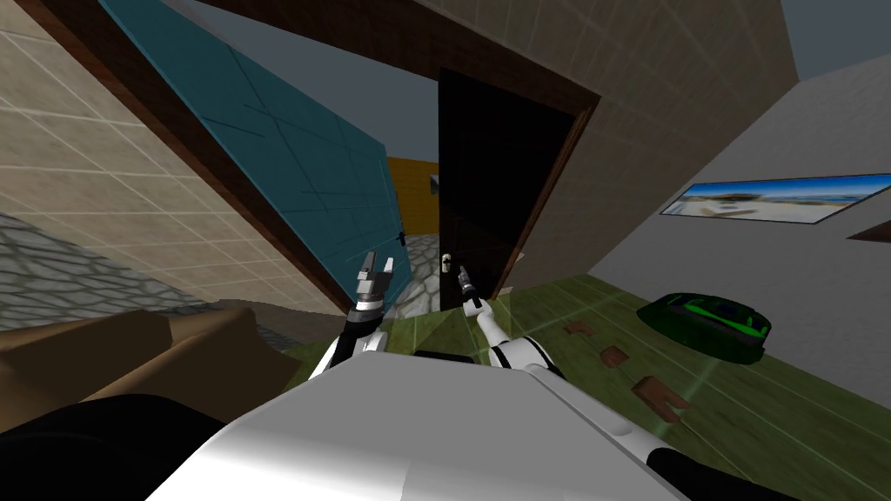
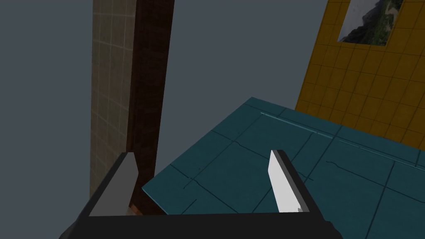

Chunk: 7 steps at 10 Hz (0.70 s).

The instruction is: Push the door open

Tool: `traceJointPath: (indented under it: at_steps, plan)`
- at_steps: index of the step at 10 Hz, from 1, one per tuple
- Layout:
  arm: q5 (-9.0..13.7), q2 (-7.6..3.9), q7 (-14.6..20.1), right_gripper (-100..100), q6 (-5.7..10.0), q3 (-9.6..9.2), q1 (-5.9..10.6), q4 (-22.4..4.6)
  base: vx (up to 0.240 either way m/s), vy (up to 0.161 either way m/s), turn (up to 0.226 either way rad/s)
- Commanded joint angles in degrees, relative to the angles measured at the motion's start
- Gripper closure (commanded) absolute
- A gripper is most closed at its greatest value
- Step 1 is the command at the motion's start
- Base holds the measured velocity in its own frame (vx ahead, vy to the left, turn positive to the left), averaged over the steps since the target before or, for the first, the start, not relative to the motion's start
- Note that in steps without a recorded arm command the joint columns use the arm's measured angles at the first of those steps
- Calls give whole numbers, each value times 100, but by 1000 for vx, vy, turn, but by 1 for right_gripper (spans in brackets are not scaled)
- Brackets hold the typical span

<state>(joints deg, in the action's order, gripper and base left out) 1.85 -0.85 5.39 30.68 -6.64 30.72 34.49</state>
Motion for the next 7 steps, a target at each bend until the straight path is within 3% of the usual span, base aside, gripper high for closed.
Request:
traceJointPath:
  at_steps: [1, 4, 6, 7]
  plan:
    - [-4, 17, 9, -100, -16, -28, 97, -183, 35, -63, 78]
    - [-7, 83, 8, -100, -34, -64, 329, -586, 26, -58, 75]
    - [-6, 81, 8, -100, -22, -58, 326, -586, 14, -36, 16]
    - [2, -44, -1, -100, -4, -40, 335, -615, 96, 22, 31]
